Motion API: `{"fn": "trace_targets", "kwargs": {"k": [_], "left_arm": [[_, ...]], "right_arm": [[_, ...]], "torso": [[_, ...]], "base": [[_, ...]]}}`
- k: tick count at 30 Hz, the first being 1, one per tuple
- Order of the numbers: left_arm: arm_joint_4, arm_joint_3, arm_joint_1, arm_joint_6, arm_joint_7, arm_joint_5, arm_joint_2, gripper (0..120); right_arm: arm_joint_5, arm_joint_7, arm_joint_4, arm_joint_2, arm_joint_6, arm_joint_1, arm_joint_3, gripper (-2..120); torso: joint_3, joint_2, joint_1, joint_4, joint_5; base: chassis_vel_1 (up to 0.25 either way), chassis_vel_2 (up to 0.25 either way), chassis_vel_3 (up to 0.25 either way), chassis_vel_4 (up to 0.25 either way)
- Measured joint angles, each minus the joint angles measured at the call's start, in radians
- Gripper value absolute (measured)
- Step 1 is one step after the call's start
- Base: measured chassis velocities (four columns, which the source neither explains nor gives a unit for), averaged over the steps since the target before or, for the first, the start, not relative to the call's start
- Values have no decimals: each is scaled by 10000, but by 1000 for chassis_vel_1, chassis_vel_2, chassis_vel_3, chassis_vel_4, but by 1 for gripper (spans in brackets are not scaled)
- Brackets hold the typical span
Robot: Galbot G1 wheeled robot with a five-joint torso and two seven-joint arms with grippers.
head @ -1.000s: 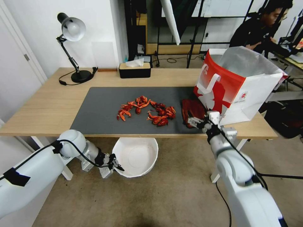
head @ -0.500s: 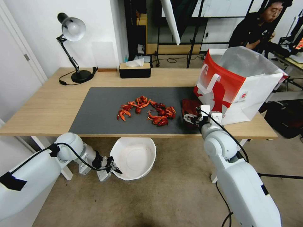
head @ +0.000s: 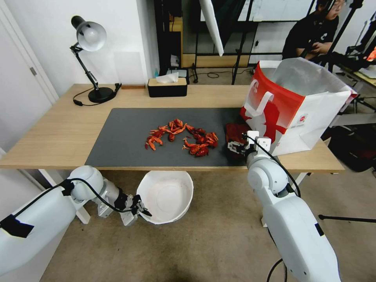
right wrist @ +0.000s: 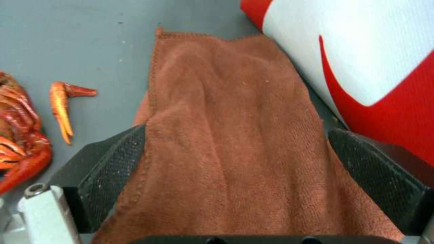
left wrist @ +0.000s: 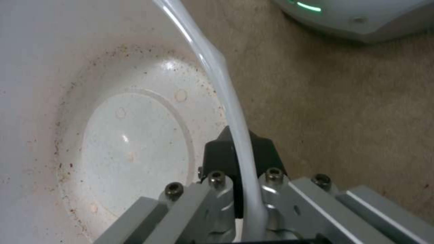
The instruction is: Sweep shrimp from table into container with towel, then put container into takeout bag.
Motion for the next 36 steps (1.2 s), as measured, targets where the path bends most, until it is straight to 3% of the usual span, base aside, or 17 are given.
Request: {"fn": "trace_targets", "kwargs": {"k": [16,18,24,27,36], "left_arm": [[31,26,65,-8,-8,-11,-70,0],[43,27,77,-17,-19,-11,-104,0],[47,27,103,-40,-60,-11,-120,0],[48,13,150,-47,-90,-11,-116,0],[52,-47,184,-103,-147,-11,-74,0]], "right_arm": [[43,126,-107,137,18,-69,54,99],[221,240,-136,262,28,-148,66,83],[644,583,-125,293,78,-260,102,65],[700,596,-66,298,82,-329,143,48],[676,496,-8,361,76,-346,89,17]], "torso": [[0,0,-1,-1,0],[0,0,0,0,0],[-2,1,-2,-6,-5],[-2,1,-1,-2,-3],[0,1,-1,2,0]], "base": [[0,0,0,0],[0,0,0,0],[0,0,0,0],[0,0,0,0],[0,0,0,0]]}}
